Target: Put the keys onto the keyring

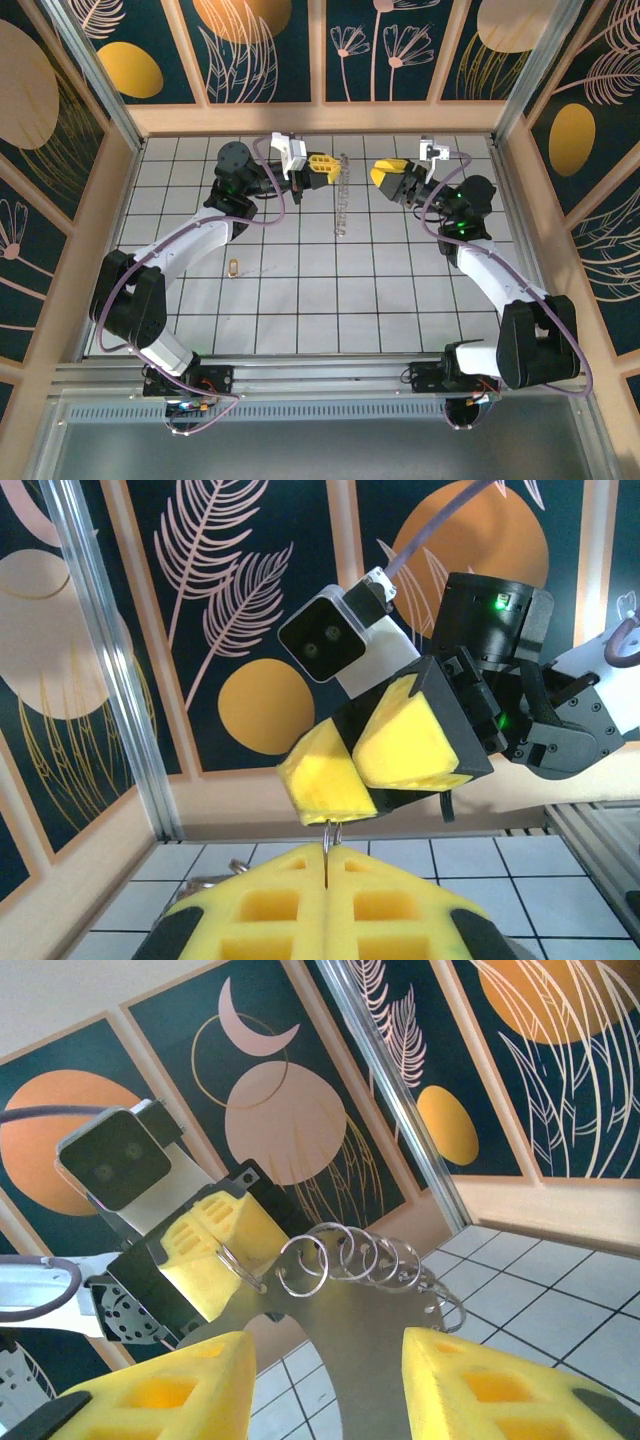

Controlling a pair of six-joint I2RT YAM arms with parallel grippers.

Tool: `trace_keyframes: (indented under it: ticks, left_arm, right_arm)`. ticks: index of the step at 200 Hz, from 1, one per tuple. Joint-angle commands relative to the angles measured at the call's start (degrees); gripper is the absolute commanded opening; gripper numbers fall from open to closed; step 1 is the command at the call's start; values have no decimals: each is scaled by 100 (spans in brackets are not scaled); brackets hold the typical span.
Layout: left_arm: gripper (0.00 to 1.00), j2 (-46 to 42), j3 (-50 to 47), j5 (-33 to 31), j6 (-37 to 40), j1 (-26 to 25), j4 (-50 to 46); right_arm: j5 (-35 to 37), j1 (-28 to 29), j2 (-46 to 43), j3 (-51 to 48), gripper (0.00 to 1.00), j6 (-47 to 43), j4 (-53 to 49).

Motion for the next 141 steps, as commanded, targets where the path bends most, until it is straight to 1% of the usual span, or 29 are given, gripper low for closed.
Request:
trace_keyframes:
  ticks: [1, 34, 64, 112, 141]
  left_arm:
    - [0, -263, 15, -116, 341, -23, 108]
    - [0, -282, 24, -128, 455, -23, 23]
    - [0, -312, 24, -141, 553, -32, -56]
    - [0, -325, 31, -143, 587, -38, -142]
    - [0, -293, 134, -77, 580, -40, -347]
  right_arm:
    - [-94, 33, -141, -76, 43, -139, 44]
    - [-132, 103, -94, -21, 43, -160, 36]
    - [-213, 199, -63, 122, 42, -382, -249]
    - [-282, 328, -54, 239, 42, -497, -371]
    - [-455, 411, -45, 455, 41, -755, -591]
